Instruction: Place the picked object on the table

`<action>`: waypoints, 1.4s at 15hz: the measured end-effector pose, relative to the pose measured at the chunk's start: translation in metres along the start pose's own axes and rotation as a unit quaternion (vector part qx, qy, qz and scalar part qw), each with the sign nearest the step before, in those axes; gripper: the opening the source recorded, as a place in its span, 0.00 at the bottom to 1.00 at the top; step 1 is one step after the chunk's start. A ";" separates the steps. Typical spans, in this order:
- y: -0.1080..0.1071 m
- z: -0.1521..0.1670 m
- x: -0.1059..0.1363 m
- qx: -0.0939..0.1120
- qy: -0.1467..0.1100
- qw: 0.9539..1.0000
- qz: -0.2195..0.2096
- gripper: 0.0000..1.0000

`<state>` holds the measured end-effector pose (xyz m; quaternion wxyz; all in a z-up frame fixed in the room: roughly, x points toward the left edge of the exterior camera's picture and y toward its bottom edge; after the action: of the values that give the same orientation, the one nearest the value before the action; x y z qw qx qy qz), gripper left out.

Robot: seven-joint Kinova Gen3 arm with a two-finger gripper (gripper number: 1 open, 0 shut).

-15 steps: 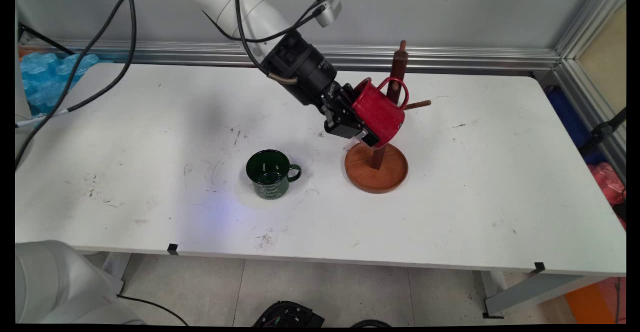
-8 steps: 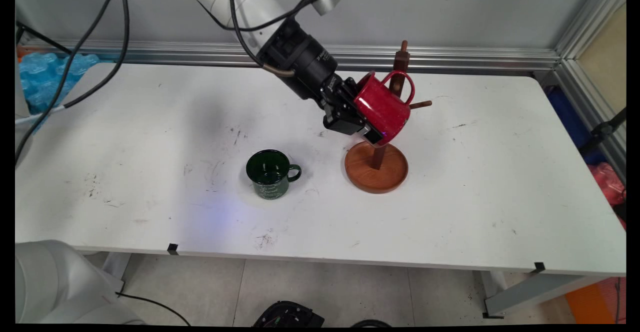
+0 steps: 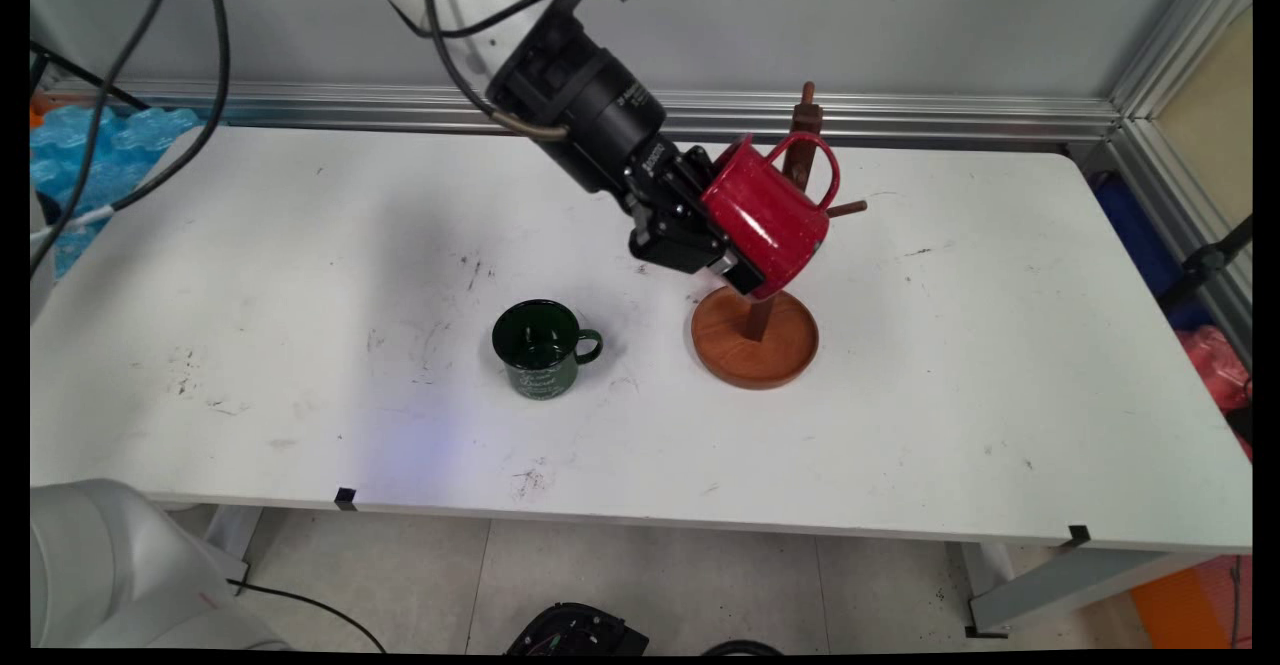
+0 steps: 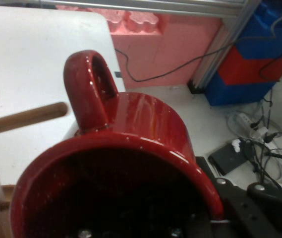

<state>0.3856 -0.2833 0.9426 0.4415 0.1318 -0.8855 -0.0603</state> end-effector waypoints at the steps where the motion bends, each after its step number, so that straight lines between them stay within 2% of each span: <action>1: 0.005 -0.002 0.001 -0.003 -0.001 1.000 0.001 0.00; 5: 0.027 -0.009 0.002 -0.011 -0.008 1.000 0.002 0.00; 8: 0.041 -0.016 0.003 -0.002 -0.014 1.000 -0.002 0.00; 14: 0.068 -0.050 0.003 0.054 -0.050 0.997 -0.012 0.00; 18: 0.083 -0.077 -0.001 0.097 -0.076 0.992 -0.024 0.00; 21: 0.083 -0.094 -0.005 0.133 -0.093 0.986 -0.034 0.00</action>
<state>0.4486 -0.2010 1.0137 0.3331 0.2132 -0.9180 0.0306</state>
